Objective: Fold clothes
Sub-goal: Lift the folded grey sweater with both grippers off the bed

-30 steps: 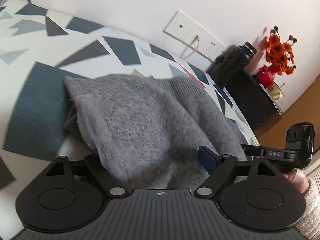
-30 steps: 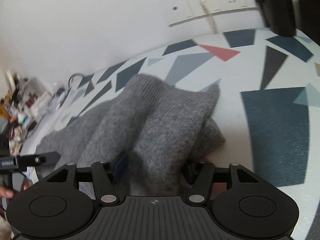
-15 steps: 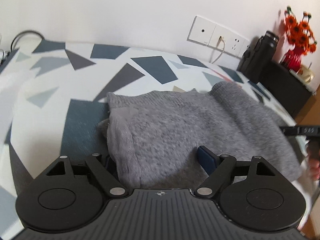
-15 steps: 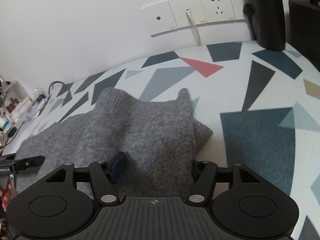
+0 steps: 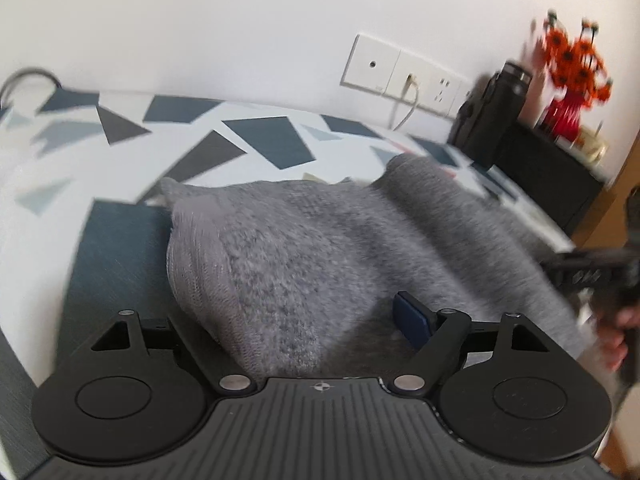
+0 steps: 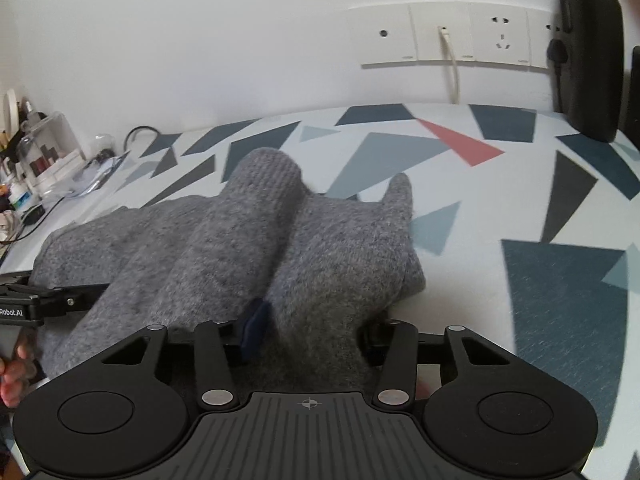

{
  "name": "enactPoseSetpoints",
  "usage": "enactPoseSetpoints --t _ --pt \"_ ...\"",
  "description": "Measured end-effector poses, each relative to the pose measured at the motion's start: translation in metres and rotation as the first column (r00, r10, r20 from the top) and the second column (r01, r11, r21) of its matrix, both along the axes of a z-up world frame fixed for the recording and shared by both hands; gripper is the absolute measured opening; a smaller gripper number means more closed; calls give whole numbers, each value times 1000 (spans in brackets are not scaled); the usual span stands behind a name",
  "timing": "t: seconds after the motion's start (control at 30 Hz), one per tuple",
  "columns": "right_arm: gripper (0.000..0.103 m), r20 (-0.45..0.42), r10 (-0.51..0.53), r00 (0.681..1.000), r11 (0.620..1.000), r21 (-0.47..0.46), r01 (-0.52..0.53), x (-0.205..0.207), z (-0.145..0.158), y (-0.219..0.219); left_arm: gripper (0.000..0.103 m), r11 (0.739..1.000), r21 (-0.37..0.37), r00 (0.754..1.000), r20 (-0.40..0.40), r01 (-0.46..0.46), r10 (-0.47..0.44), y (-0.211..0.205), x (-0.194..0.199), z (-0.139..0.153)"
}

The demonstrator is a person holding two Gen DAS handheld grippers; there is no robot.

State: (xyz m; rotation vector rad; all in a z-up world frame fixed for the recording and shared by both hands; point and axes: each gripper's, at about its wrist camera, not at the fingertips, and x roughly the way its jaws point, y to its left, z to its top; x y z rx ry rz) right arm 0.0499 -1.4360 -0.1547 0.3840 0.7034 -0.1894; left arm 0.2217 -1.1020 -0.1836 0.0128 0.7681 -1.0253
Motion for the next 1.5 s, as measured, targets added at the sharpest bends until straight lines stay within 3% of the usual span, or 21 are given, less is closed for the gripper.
enactPoseSetpoints --t 0.13,0.27,0.4,0.67,0.8,1.03,1.2,1.33,1.5 --pt "38 10 33 999 999 16 -33 -2 0 17 73 997 -80 998 -66 6 -11 3 -10 -4" --pt "29 19 45 999 999 6 -45 -6 3 37 57 994 -108 992 -120 28 -41 0 -21 -6" --pt "28 20 49 999 998 -42 -48 -16 5 52 55 996 -75 994 -93 55 -62 -1 -32 -4" --pt "28 41 32 999 999 8 -32 -16 1 45 49 995 -48 995 -47 84 -87 -7 -33 -2" --pt "28 52 64 997 998 25 -66 -12 -1 36 49 991 7 991 8 136 -136 -14 -32 3" --pt "28 56 126 991 988 80 -130 -3 -5 20 48 975 48 976 -46 217 -215 -27 -12 4" --pt "27 53 91 994 986 136 -97 -3 -7 14 45 984 41 980 -105 173 -168 -28 -8 3" --pt "26 -3 43 999 985 168 -42 4 -3 14 40 998 32 977 -207 58 -51 -25 -3 3" --pt "26 -104 -5 995 982 188 24 13 6 14 32 990 139 972 -232 -5 38 -25 0 13"
